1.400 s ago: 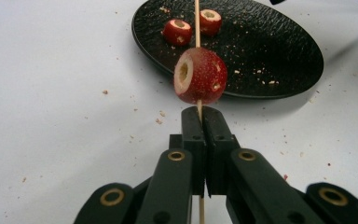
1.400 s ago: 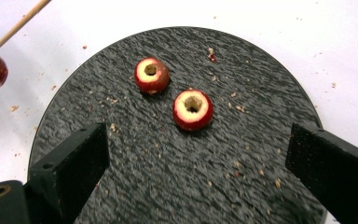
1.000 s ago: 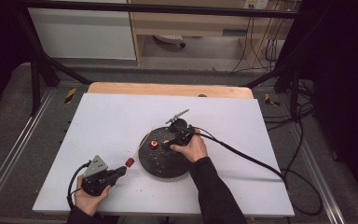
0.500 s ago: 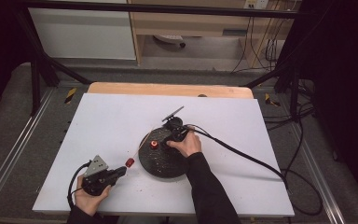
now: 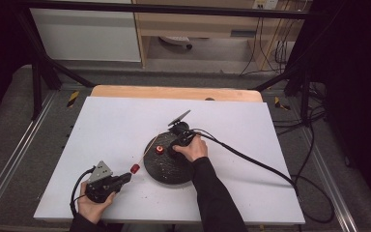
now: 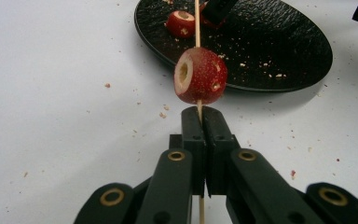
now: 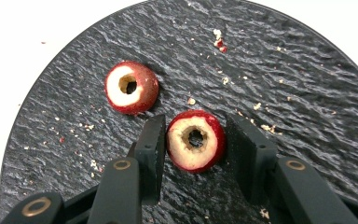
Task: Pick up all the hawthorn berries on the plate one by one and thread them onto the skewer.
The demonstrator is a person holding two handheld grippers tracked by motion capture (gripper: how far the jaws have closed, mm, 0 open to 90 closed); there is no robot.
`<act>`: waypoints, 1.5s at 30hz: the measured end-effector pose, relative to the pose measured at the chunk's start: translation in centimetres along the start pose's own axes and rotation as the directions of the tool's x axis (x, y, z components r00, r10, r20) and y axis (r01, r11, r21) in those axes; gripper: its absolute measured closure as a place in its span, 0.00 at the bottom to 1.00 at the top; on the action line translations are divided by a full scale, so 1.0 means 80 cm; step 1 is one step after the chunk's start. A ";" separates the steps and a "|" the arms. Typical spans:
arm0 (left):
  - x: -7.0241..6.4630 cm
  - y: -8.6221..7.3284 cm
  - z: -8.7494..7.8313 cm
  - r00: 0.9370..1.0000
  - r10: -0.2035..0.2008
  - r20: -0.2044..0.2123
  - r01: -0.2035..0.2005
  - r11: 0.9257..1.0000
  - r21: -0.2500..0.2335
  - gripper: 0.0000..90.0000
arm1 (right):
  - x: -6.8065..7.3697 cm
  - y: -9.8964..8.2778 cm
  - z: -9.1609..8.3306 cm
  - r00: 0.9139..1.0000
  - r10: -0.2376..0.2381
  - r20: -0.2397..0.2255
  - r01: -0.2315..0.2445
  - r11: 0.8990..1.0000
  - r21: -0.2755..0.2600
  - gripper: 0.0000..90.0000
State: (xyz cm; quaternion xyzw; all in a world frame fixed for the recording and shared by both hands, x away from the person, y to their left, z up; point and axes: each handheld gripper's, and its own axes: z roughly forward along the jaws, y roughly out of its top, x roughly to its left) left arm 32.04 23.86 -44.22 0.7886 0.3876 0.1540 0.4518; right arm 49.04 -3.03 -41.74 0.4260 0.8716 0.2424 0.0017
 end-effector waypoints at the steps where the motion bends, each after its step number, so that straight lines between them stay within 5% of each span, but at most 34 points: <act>1: 0.000 0.000 0.000 1.000 0.001 0.000 -0.001 1.000 0.000 0.98 | 0.000 0.000 0.000 1.000 0.000 0.000 0.000 1.000 0.000 0.66; 15: -0.003 0.000 0.001 1.000 0.005 0.003 -0.005 1.000 -0.001 0.98 | 0.005 -0.002 -0.027 1.000 0.023 -0.012 -0.023 0.999 -0.024 0.68; 29: -0.005 0.000 0.003 1.000 0.012 0.003 -0.012 1.000 0.001 0.98 | 0.012 -0.026 -0.058 0.996 0.041 -0.076 -0.052 0.987 -0.150 0.68; 37: -0.008 0.001 0.004 1.000 0.017 0.004 -0.017 1.000 -0.001 0.98 | 0.010 -0.051 -0.071 0.992 0.047 -0.116 -0.076 0.964 -0.255 0.68; 45: -0.010 0.001 0.004 1.000 0.016 0.006 -0.016 1.000 -0.008 0.98 | 0.004 -0.086 -0.075 0.974 0.091 -0.209 -0.167 0.906 -0.388 0.68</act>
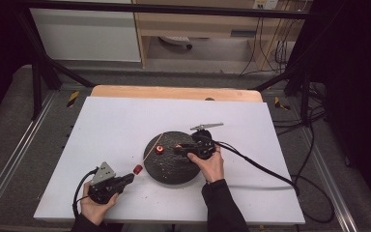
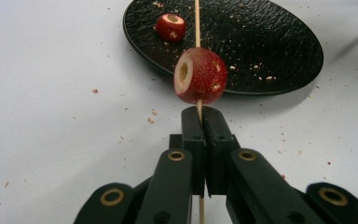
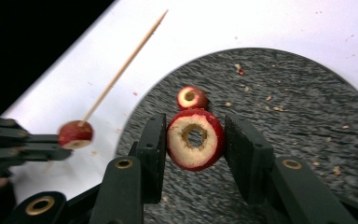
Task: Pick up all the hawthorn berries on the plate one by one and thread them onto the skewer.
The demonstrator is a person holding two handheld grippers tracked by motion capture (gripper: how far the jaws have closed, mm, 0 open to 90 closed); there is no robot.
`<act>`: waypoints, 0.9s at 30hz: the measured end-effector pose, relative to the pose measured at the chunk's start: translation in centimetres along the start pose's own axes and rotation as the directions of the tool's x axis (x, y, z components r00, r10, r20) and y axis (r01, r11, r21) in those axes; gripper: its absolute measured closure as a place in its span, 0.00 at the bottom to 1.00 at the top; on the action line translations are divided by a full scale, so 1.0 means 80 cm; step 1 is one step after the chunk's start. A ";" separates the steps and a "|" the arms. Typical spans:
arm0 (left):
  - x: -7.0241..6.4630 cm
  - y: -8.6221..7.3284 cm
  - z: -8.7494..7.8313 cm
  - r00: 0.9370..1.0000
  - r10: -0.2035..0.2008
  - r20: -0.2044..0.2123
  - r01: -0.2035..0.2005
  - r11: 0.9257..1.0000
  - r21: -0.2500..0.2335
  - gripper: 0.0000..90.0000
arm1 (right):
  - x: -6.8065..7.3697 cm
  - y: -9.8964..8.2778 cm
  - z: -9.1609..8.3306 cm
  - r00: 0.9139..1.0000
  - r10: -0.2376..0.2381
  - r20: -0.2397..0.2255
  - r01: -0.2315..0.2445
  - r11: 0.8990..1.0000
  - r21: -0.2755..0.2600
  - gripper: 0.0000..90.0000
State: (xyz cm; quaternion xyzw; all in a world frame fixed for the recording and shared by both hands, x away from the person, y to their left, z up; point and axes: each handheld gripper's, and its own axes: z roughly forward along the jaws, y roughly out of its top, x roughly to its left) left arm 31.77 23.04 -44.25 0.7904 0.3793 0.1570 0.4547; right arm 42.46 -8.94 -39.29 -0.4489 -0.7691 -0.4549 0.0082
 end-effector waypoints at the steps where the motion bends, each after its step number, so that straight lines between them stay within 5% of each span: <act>1: 0.000 0.000 0.000 1.000 0.000 0.001 0.000 1.000 0.000 0.98 | -0.001 -0.004 -0.002 1.000 0.011 -0.012 -0.011 1.000 -0.018 0.68; 12: -0.004 0.001 0.002 1.000 -0.002 0.010 0.002 1.000 -0.005 0.98 | -0.007 -0.032 -0.012 0.995 0.082 -0.059 -0.091 0.979 -0.182 0.68; 25: -0.016 0.007 0.005 1.000 0.000 0.013 0.000 1.000 -0.027 0.98 | -0.008 -0.037 -0.019 0.987 0.128 -0.102 -0.156 0.921 -0.357 0.68; 27: -0.017 0.008 0.005 1.000 0.001 0.012 -0.001 1.000 -0.032 0.98 | -0.007 -0.035 -0.021 0.984 0.132 -0.118 -0.168 0.903 -0.394 0.68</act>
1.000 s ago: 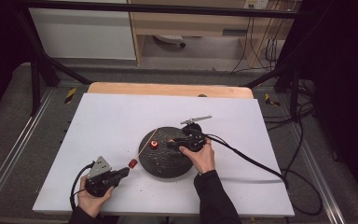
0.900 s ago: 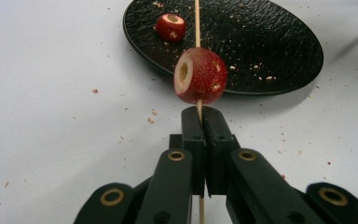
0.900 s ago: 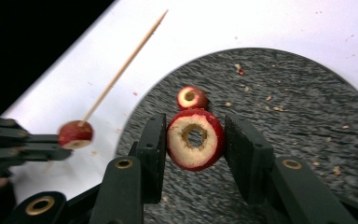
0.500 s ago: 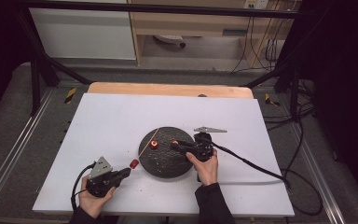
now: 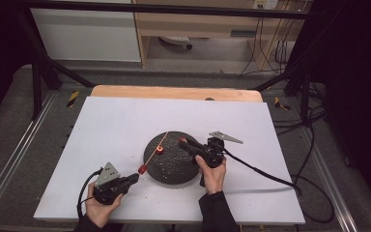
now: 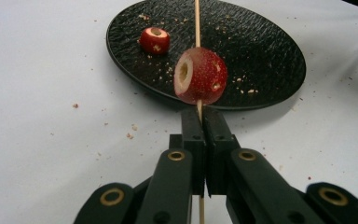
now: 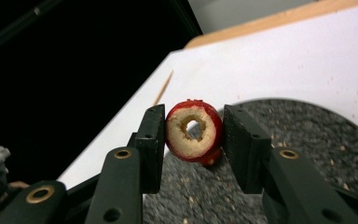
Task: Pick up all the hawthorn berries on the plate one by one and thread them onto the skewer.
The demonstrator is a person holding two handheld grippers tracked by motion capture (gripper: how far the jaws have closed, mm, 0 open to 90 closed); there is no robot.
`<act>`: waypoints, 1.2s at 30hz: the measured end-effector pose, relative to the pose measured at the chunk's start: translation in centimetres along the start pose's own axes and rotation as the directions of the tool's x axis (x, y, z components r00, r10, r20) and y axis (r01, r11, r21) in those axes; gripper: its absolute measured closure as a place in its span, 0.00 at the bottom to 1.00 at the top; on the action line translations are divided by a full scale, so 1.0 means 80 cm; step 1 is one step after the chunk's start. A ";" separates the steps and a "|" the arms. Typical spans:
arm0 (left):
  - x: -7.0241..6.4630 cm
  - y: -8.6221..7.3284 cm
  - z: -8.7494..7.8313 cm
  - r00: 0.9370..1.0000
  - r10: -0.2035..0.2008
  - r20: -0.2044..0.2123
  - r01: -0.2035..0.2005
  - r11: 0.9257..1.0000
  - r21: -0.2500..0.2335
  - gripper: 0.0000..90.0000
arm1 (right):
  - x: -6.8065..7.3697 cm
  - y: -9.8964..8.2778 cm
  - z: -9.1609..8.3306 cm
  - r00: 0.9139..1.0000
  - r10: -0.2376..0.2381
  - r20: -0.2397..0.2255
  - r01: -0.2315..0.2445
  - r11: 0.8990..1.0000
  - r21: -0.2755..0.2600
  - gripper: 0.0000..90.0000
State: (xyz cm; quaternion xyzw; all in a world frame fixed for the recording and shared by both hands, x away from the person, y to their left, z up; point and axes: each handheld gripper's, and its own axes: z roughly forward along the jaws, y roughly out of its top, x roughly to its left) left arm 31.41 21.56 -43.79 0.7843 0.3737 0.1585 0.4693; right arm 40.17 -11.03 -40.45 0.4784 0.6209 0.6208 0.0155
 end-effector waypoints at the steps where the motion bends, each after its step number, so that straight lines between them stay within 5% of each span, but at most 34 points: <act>1: -0.001 0.001 0.000 1.000 -0.002 0.001 0.002 1.000 -0.001 0.98 | 0.000 0.001 0.000 1.000 0.003 -0.006 -0.003 1.000 -0.018 0.68; 12: -0.010 0.009 0.003 1.000 -0.001 0.009 0.001 1.000 -0.022 0.98 | 0.001 0.015 -0.003 0.999 0.027 -0.040 -0.033 0.989 -0.142 0.68; 36: -0.039 0.029 0.015 0.999 0.018 0.043 -0.014 0.997 -0.082 0.98 | -0.004 0.038 -0.004 0.996 0.066 -0.060 -0.081 0.955 -0.287 0.68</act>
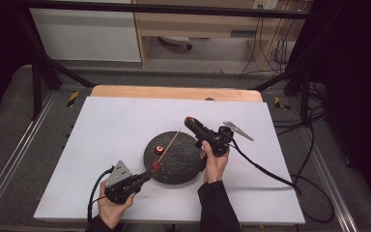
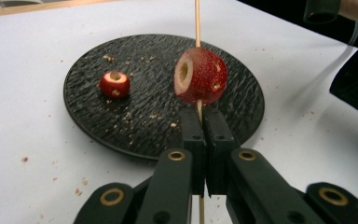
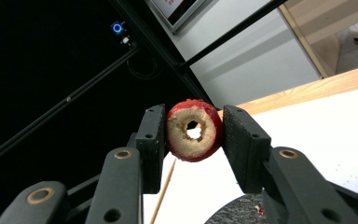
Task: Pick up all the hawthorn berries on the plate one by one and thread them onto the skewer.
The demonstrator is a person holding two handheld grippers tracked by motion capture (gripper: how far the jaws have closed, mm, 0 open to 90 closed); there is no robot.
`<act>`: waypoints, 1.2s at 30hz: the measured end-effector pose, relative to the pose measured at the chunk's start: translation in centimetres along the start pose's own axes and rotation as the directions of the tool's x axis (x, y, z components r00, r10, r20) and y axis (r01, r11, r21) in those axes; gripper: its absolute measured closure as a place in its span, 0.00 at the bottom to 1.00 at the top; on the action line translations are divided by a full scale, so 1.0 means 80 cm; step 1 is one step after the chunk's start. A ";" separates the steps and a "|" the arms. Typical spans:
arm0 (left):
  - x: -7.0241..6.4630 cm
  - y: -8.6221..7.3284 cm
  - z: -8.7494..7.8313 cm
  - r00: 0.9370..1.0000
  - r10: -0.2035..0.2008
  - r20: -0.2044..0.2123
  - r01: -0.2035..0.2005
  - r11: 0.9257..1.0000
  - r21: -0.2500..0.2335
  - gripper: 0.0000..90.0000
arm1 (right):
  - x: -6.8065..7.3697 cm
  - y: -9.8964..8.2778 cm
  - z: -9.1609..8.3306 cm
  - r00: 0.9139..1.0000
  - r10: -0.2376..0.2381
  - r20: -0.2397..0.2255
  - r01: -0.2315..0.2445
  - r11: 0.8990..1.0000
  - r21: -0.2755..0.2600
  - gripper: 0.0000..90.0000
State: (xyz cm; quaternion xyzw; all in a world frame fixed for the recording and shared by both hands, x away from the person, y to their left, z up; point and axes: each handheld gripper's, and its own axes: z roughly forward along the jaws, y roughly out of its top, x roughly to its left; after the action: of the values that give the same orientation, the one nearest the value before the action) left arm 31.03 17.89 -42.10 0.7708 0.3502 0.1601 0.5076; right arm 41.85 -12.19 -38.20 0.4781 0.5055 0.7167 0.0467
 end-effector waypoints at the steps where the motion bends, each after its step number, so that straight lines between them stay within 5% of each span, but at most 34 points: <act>1: -0.002 0.001 0.000 1.000 0.004 0.000 -0.004 1.000 -0.007 0.98 | 0.000 0.000 0.000 1.000 0.000 0.000 0.000 1.000 0.000 0.68; 13: -0.009 0.004 0.006 1.000 0.007 0.013 -0.007 1.000 -0.013 0.98 | 0.002 0.002 -0.001 1.000 0.021 -0.013 -0.022 0.998 -0.052 0.68; 36: -0.017 0.008 0.012 1.000 0.007 0.019 -0.006 1.000 -0.029 0.98 | 0.005 0.002 -0.003 0.999 0.025 -0.032 -0.028 0.997 -0.072 0.68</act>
State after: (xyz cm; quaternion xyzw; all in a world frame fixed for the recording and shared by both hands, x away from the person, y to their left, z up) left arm 30.89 16.16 -41.80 0.7660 0.3406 0.1596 0.5214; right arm 41.51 -12.23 -37.87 0.4716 0.4734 0.7425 0.0466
